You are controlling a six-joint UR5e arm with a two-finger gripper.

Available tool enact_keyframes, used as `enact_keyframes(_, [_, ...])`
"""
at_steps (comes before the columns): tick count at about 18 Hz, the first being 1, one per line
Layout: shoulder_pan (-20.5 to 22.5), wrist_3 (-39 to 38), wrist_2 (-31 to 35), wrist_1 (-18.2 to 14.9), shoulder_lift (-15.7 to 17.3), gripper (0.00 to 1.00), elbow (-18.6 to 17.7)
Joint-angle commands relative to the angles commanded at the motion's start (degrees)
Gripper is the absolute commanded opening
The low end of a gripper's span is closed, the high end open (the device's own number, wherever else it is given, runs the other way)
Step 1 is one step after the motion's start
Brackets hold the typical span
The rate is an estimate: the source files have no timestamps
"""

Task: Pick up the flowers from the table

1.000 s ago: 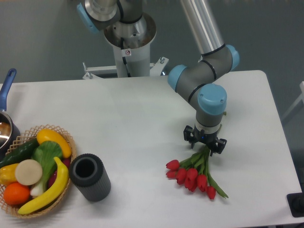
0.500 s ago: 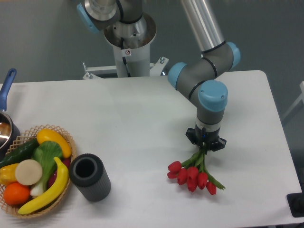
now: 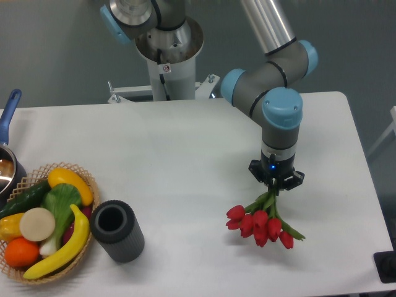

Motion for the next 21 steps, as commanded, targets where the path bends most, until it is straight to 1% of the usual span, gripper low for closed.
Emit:
enact_keyframes(5, [1.32, -1.05, -0.26, -0.18, 1.93, 0.0, 0.44])
enact_keyframes(7, [1.49, -1.41, -0.44, -0.87, 2.02, 0.0, 1.66])
enact_keyframes(8, [1.67, -1.32, -0.44, -2.71, 2.02, 0.0, 2.89])
enact_keyframes(13, [1.58, -0.27, -0.35, -16.32, 1.23, 0.0, 11.5])
enact_keyframes(14, [1.5, 0.17, -0.35, -18.61, 1.15, 0.0, 12.73])
enact_keyframes(15, [1.58, 0.61, -0.53, -20.2, 0.88, 0.0, 13.79])
enact_keyframes(17, [1.58, 0.88, -0.53, -21.88, 0.79, 0.0, 15.03])
enact_keyframes(21, [1.67, 1.14, -0.53, -22.94, 0.79, 0.0, 15.38])
